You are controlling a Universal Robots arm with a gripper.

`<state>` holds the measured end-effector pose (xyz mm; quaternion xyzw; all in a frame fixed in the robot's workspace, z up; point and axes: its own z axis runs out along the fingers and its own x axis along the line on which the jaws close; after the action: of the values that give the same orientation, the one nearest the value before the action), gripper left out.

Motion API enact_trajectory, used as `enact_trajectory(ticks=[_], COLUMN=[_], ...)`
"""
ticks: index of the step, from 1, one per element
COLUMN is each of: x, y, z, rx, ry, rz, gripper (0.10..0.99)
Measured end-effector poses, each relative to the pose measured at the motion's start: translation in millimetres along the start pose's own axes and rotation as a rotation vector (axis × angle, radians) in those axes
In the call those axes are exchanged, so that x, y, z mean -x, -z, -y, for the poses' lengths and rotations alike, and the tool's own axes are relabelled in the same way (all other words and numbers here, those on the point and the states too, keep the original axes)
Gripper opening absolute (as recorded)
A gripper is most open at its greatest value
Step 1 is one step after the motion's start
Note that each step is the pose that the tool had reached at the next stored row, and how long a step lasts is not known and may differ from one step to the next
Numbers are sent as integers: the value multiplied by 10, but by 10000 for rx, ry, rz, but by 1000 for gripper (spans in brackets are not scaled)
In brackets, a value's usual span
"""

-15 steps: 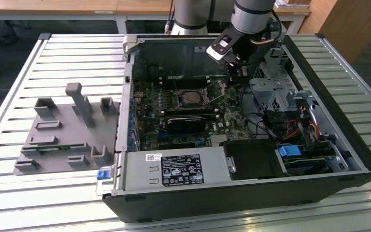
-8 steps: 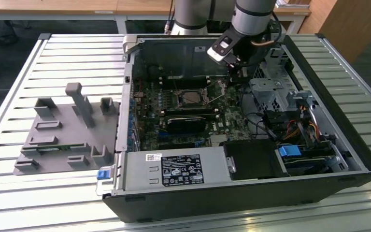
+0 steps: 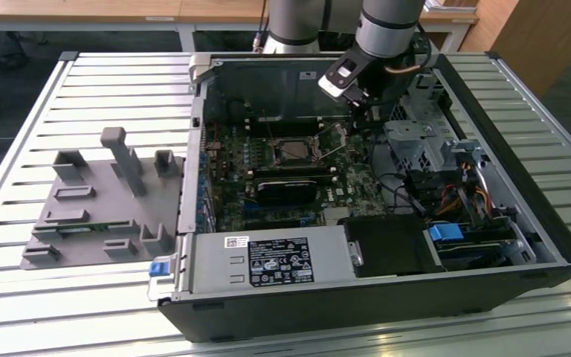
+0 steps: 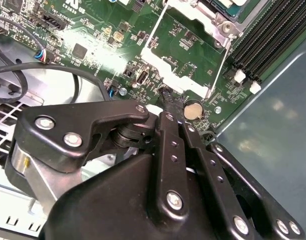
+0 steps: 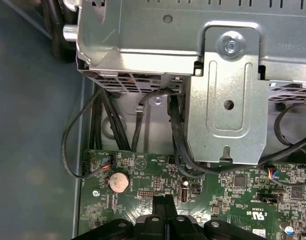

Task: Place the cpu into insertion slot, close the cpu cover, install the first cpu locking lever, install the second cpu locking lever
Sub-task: 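Close the cpu cover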

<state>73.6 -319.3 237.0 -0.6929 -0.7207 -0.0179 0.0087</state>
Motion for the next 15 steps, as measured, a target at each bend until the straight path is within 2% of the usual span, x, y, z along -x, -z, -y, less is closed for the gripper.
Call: enact_trajectory(ticks=[5, 15], x=[-1, -7], y=[-6, -5], z=[23, 190], rx=[-1, -1], ry=[-1, -1], rz=[1, 1], gripper=[106, 106])
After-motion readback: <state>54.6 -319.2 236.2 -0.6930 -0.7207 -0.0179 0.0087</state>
